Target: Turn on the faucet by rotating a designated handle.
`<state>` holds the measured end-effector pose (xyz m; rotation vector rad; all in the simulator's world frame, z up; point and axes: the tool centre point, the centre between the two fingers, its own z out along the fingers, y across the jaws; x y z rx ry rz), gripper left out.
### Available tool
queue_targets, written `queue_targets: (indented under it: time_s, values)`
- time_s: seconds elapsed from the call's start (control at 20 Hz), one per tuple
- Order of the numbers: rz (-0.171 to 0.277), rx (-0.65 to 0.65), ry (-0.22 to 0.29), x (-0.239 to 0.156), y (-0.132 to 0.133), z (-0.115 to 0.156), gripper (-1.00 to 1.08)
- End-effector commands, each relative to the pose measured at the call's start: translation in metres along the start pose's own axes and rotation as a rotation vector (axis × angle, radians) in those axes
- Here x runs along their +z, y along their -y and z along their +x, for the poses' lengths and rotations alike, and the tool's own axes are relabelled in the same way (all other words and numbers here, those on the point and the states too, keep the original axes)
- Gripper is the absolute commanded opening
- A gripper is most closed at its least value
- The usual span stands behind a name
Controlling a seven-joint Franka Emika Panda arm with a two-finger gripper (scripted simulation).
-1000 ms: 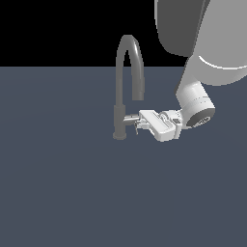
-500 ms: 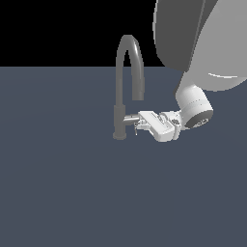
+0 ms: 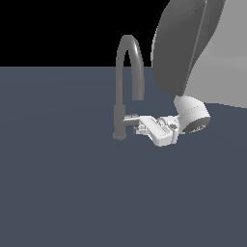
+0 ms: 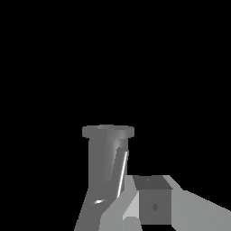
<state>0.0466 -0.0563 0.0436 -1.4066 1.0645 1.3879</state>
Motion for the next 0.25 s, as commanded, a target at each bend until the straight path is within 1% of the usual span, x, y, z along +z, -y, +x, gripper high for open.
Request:
queue_targets:
  time_s: [0.0,0.2]
  values:
    - [0.021,0.003,0.003,0.0048,0.0059,0.0147,-1.00]
    - [0.022,0.008,0.003,0.0052,0.0076,0.0200,-1.00]
